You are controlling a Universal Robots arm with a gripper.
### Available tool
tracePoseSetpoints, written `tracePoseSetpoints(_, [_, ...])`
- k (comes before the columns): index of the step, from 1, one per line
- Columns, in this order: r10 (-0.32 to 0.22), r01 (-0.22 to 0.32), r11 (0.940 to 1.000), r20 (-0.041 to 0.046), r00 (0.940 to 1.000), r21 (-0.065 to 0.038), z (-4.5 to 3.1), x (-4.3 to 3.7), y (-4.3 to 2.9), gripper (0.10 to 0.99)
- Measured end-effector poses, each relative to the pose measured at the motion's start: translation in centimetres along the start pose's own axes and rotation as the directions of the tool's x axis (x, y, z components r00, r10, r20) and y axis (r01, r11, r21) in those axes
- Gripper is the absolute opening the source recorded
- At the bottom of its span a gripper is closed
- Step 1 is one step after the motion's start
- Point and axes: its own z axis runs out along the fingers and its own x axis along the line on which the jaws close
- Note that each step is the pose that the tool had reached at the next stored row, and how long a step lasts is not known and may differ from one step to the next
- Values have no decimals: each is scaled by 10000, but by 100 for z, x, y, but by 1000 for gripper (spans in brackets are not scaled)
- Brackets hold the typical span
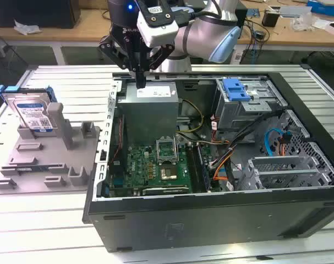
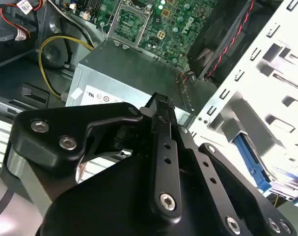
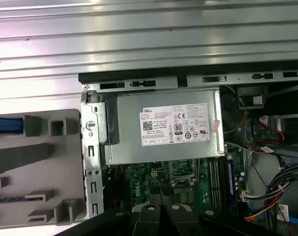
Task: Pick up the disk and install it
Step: 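Reach for the disk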
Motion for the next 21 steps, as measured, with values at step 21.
tracePoseSetpoints(21, [5,-5,10000,-18,10000,1,5,188,40,106])
